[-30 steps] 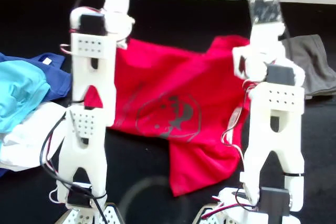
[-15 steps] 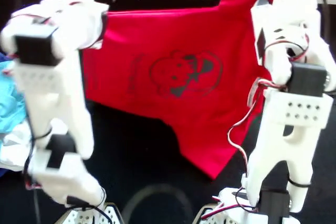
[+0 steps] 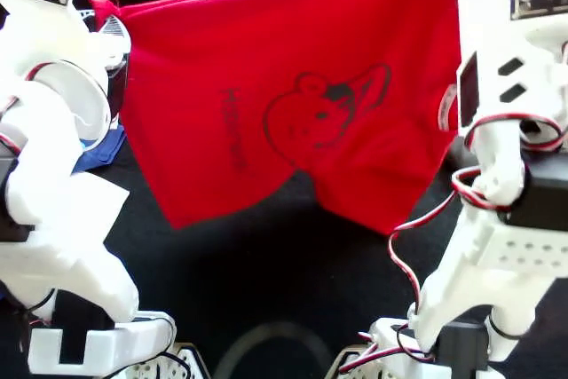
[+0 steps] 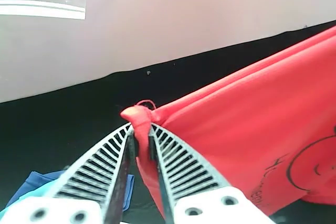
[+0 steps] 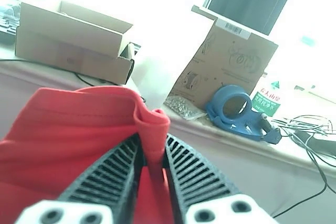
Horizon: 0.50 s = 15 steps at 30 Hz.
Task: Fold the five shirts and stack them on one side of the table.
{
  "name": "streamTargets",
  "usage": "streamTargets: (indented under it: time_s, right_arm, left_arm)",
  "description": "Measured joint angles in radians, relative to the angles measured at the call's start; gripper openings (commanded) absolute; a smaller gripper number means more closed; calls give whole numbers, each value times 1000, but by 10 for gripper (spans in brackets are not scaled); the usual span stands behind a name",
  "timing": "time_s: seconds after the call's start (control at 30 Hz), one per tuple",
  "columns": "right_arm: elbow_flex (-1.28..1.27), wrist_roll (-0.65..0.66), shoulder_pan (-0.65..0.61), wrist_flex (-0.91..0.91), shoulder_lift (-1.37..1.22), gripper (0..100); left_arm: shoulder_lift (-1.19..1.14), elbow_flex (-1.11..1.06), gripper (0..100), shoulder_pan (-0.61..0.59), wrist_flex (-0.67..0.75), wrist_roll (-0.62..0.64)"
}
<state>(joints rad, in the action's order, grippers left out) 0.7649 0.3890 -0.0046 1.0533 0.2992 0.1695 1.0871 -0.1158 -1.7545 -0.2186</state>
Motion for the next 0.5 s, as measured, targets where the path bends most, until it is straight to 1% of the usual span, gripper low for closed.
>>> streamTargets:
  time_s: [0.1, 0.2, 0.5]
  right_arm:
    - [29, 0, 0, 8, 3, 6]
    - [77, 0, 0, 68, 3, 6]
    - [350, 0, 0, 466, 14, 6]
  left_arm:
    - [12, -2, 8, 0, 0, 0]
    - [52, -29, 8, -9, 0, 0]
    - [279, -216, 8, -20, 0, 0]
